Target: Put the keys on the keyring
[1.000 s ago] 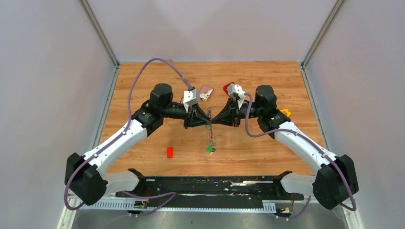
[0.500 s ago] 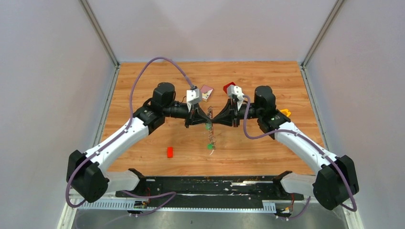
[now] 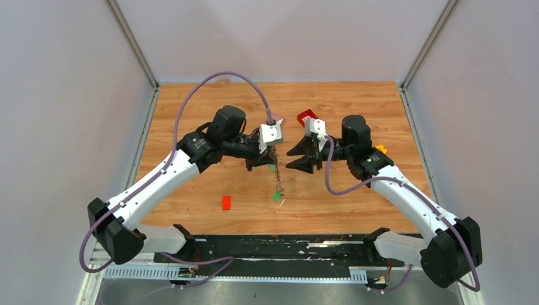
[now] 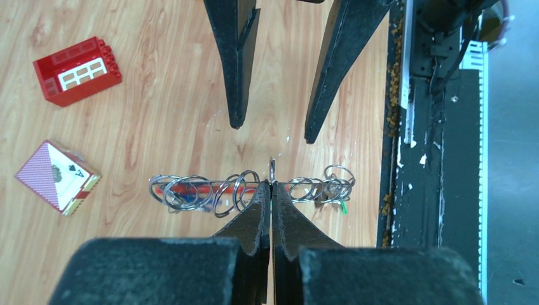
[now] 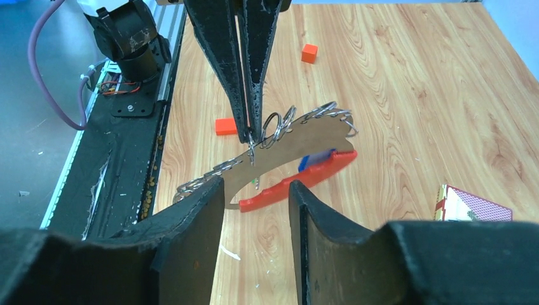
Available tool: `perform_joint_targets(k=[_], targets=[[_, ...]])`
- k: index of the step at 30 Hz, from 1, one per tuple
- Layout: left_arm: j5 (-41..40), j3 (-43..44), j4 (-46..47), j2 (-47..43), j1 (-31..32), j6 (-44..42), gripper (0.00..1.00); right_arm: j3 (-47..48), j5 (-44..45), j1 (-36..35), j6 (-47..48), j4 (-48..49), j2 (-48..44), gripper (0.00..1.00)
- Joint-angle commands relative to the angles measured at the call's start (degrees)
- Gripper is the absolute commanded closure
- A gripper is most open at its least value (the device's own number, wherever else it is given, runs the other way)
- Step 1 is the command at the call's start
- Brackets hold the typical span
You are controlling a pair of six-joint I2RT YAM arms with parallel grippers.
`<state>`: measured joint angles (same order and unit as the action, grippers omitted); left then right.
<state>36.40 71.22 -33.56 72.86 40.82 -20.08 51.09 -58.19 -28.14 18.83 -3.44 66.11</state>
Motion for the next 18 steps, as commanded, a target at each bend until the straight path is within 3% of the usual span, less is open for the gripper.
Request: perform_joint_targets(k=[1, 18], targets=[[-5.9, 5.5, -6.2, 0.9, 2.9, -4.0, 1.00, 1.9, -1.5, -1.0, 2.3, -0.1, -0.4, 0.58], [-4.1, 6.1, -5.8, 1.7, 5.2, -3.0, 1.00, 1.9, -5.4, -3.7, 2.7, 0.2, 1.9, 0.70]])
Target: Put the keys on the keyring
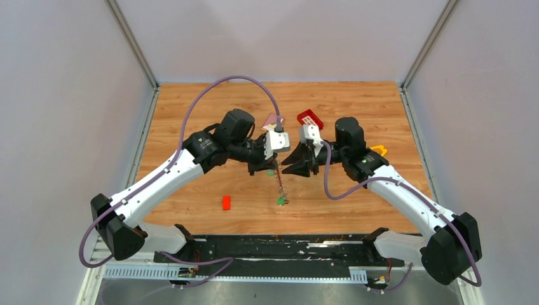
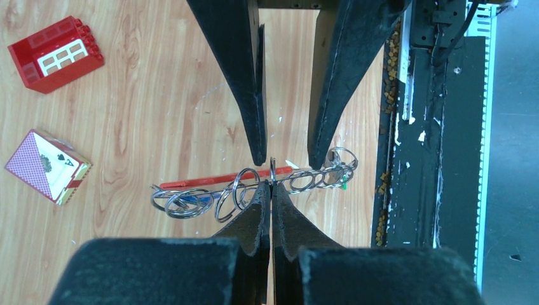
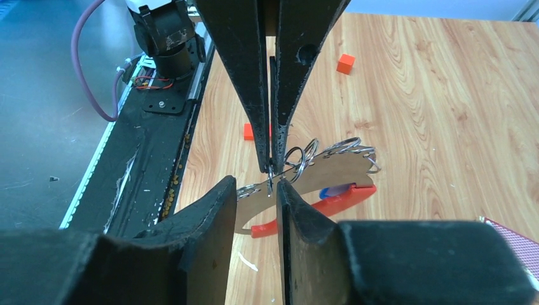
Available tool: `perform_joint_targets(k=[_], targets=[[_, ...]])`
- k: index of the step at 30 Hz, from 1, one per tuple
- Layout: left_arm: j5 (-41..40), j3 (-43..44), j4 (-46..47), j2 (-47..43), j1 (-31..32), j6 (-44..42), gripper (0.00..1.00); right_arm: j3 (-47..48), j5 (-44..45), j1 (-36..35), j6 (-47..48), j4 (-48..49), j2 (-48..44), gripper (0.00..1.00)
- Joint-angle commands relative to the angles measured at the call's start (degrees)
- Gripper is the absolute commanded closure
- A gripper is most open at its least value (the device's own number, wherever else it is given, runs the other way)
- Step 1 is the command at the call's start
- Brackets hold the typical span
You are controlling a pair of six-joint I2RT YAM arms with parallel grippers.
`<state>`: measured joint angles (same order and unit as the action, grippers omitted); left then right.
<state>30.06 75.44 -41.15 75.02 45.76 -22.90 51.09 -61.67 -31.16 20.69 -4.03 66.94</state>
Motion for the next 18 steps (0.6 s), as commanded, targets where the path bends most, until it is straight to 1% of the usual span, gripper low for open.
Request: perform_joint_targets(k=[1, 6, 9, 10, 14, 15, 18], targets=[[2.4, 1.8, 1.8, -0.5, 0.3, -0.2, 1.00, 1.8, -1.9, -0.8, 0.9, 0.8, 1.3, 0.70], [3.1, 1.2, 2.2, -0.9, 0.3, -0.3, 1.00, 2.1, -1.5, -1.4, 0.8, 1.0, 2.0, 0.71], [3.1, 0.8, 2.6, -1.1, 0.3, -0.3, 1.00, 2.2, -1.5, -1.6, 0.5, 1.0, 2.2, 0.74], [3.2, 0.6, 2.7, -1.2, 0.3, -0.2, 1.00, 2.2, -1.5, -1.7, 0.4, 1.1, 2.3, 0.77], [3.7, 0.3, 3.1, -1.0, 0.3, 0.1, 1.00, 2.3, -1.1, -2.0, -0.6, 2.0, 2.7, 0.98], [3.8, 0.2, 3.2, -0.9, 0.3, 0.1, 1.00, 2.3, -0.9, -2.0, -0.9, 2.1, 2.7, 1.00], [4.4, 0.1, 3.3, -1.1, 0.3, -0.4, 1.00, 2.2, 0.4, -2.0, -0.8, 1.8, 2.3, 1.00]])
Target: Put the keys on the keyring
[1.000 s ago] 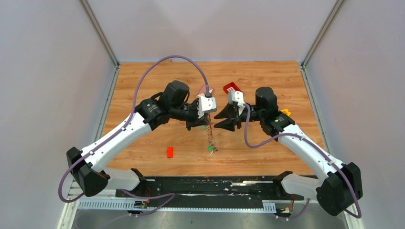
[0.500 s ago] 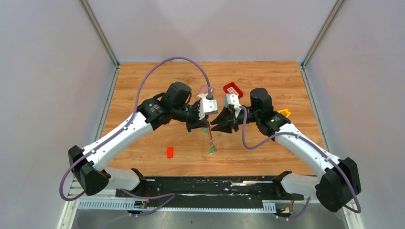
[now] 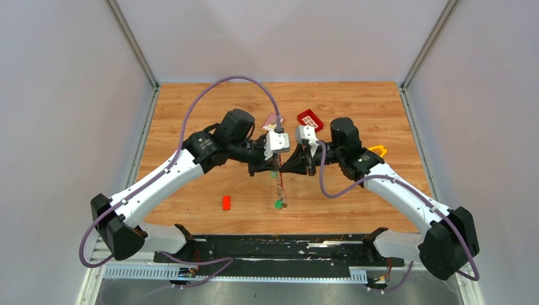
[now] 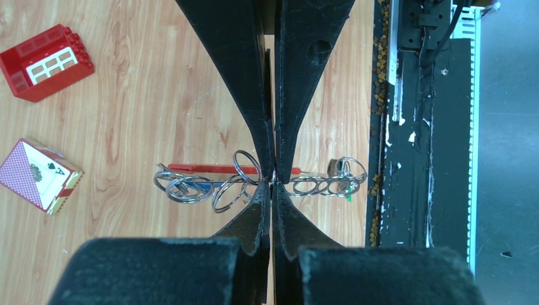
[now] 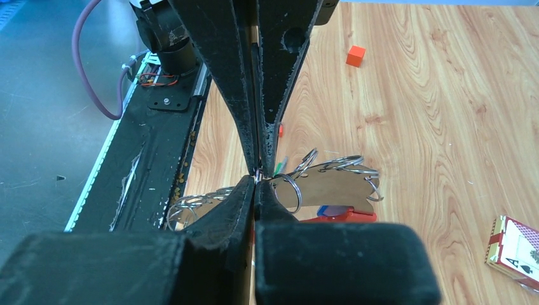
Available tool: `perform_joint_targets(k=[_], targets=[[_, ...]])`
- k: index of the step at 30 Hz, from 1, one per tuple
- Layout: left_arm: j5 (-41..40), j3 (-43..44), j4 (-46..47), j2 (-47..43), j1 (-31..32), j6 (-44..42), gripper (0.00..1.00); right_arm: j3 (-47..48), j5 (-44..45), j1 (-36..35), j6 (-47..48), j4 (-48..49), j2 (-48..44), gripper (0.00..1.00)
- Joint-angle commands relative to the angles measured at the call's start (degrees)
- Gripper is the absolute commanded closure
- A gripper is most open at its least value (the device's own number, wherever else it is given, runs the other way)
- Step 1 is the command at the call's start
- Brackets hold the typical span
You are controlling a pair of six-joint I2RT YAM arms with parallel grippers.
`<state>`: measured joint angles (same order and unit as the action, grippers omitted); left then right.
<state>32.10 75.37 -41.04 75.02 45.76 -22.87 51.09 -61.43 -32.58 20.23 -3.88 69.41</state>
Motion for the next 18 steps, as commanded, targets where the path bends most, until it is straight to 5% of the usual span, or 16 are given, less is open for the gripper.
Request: perform_joint_targets(k=[1, 4, 10, 18], targets=[[2.6, -0.1, 3.4, -1.6, 0.3, -0.7, 1.00, 2.3, 0.6, -0.4, -0.3, 1.5, -0.3, 1.00], [4.6, -2.4, 5.7, -3.5, -0.5, -1.4, 0.97, 2.8, 0.6, 0.1, -1.4, 1.6, -1.4, 1.00], [14.7, -8.2, 15.4, -6.6, -6.2, 2.0, 0.70, 1.8, -2.4, 2.7, -10.1, 9.8, -2.9, 1.00], [18.2, -12.0, 24.2, -6.9, -7.2, 5.4, 0.66, 0.9, -3.9, 3.4, -14.5, 13.6, -2.8, 1.00]])
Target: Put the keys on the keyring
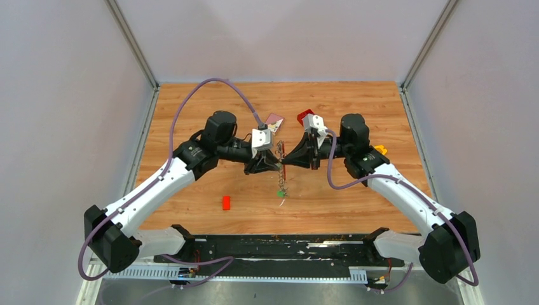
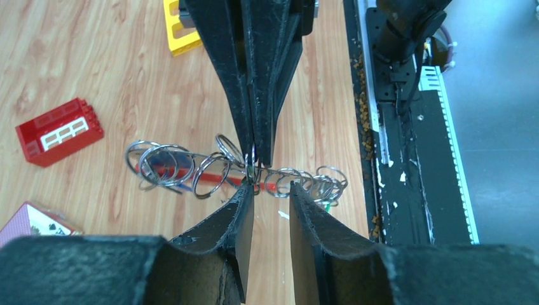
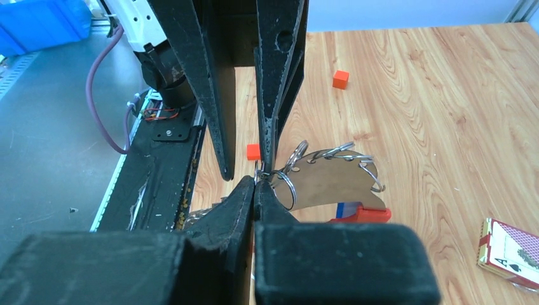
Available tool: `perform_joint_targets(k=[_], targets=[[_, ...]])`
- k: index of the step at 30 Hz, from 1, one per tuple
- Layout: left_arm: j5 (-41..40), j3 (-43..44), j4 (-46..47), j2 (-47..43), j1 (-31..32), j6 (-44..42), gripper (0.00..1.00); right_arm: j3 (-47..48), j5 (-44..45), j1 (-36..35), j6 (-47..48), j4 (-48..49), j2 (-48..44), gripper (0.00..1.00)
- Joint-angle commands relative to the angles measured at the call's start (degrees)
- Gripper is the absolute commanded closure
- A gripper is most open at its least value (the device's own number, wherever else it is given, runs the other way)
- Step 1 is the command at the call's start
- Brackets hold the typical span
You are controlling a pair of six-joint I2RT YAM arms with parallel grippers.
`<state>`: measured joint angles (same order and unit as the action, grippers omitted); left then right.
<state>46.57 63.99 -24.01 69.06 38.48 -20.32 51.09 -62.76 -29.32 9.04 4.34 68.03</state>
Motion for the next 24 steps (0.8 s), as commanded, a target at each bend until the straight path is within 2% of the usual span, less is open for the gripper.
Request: perform_joint_targets(k=[1, 10, 24], targets=[[3.6, -0.7, 7.6, -0.8, -0.1, 3.1, 0.66, 0.9, -2.7, 0.2, -3.3, 5.5, -1.4, 1.00], [2.6, -3.0, 11.3, -2.2, -0.4, 4.5, 0.68, 0.4, -3.3, 0.4, -3.7, 6.4, -1.2, 1.00], [2.5, -2.0, 11.6, -1.1, -0.5, 6.8, 0.85, 0.1, -2.7, 0.5, -1.8, 5.3, -0.4, 1.00]])
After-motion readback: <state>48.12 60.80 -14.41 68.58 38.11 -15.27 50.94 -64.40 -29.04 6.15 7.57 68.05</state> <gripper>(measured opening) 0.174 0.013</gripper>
